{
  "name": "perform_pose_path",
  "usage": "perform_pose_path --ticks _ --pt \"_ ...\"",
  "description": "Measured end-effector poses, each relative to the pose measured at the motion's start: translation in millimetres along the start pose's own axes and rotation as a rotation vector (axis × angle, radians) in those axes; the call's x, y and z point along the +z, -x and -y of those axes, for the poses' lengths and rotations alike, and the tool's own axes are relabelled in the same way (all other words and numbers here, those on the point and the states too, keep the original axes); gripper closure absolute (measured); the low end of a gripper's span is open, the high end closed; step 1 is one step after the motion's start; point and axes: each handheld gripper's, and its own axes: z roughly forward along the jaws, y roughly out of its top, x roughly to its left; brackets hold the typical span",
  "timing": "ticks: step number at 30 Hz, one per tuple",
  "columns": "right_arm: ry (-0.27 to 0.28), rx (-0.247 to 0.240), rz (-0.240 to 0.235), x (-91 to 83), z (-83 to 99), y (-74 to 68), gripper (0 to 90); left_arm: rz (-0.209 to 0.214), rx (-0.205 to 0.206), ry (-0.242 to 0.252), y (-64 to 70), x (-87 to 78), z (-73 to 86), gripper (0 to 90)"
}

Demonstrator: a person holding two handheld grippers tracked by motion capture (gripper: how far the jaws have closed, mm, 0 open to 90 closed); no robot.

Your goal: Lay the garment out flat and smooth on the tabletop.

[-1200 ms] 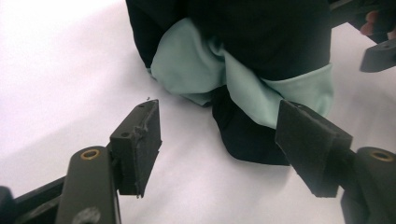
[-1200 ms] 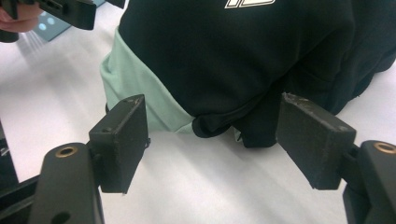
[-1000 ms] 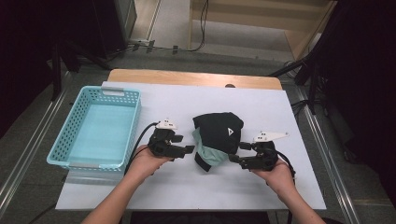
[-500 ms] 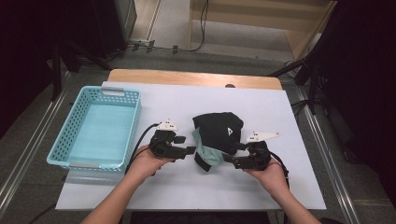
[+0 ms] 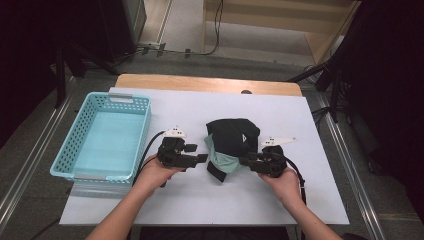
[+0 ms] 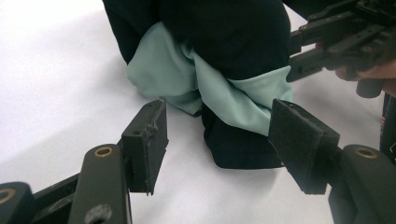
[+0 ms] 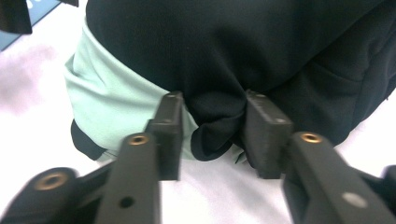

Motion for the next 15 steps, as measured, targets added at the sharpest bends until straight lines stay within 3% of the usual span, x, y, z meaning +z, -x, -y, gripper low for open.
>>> perform_pose_path --ticks 5,7,10,12,15 --pt "-0.054 0.023 -0.007 -1.4 -5.2 2.0 77.8 -0.001 0.006 -0.014 0.9 0.1 0.4 38.2" --pt "-0.077 0.031 -0.012 -4.1 -7.3 3.7 79.5 0.037 0.003 -0.016 -1.6 0.9 0.0 39.2" --pt "-0.082 0.041 -0.015 -10.7 -10.6 7.1 79.9 0.03 -0.006 -0.024 -3.4 0.8 -0.7 38.7" --pt "-0.078 0.048 -0.012 -15.9 -11.6 9.3 80.1 0.01 0.005 -0.035 -4.9 1.3 -2.1 33.7" --pt "-0.066 0.049 -0.002 -24.7 -11.3 14.6 80.2 0.002 -0.045 -0.058 -8.3 4.4 -6.0 28.0"
